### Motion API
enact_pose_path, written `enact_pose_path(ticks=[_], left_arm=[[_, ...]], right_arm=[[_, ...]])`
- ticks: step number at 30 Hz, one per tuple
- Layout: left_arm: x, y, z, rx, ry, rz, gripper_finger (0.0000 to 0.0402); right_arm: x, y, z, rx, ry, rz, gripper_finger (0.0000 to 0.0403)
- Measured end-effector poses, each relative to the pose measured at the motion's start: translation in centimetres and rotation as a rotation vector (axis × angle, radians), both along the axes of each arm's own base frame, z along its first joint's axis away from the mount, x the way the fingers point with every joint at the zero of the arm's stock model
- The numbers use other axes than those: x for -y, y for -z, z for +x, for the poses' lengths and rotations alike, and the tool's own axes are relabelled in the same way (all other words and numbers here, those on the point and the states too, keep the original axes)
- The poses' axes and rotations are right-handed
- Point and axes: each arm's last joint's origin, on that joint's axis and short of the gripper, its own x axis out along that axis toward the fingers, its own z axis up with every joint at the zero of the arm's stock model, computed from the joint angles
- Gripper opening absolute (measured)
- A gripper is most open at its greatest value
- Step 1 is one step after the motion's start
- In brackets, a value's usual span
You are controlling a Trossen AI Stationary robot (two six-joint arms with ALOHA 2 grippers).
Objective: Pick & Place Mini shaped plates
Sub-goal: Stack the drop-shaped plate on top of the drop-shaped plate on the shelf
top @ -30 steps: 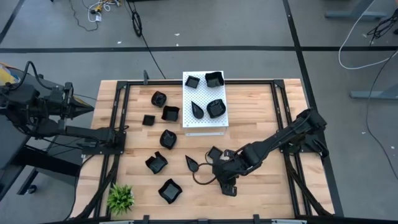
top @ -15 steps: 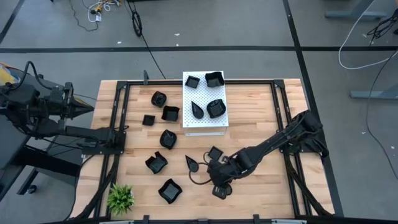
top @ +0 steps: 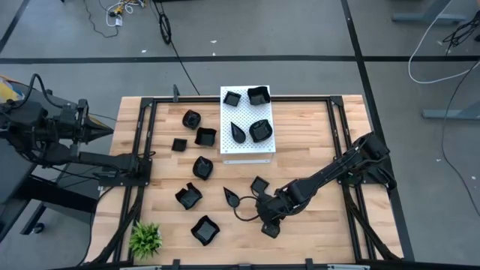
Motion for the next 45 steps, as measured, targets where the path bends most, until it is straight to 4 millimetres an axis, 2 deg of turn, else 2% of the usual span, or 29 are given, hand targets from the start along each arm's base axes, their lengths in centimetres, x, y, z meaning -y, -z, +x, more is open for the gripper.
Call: enact_pose_path(ticks=[5,9,26,33,39,45], left_arm=[[0.0,0.0,0.0,0.000,0.000,0.000,0.0003],[0.0,0.0,0.0,0.000,0.000,0.000,0.0003],[0.0,0.0,0.0,0.000,0.000,0.000,0.0003],[0.0,0.0,0.0,0.000,0.000,0.000,0.0003],[0.0,0.0,0.0,0.000,0.000,0.000,0.0003],[0.0,0.0,0.0,0.001,0.000,0.000,0.0003]], right_arm=[[0.1,0.8,-0.3,0.025,-0.082,-0.027,0.0204],[0.3,1.4,-0.6,0.017,-0.110,-0.043,0.0217],[0.2,3.0,-1.1,-0.038,-0.085,-0.102,0.0210],[-0.3,3.9,-0.6,-0.076,-0.076,-0.144,0.0210],[-0.9,4.2,0.4,-0.075,-0.064,-0.138,0.0210],[-1.1,4.3,0.6,-0.082,-0.066,-0.133,0.0208]])
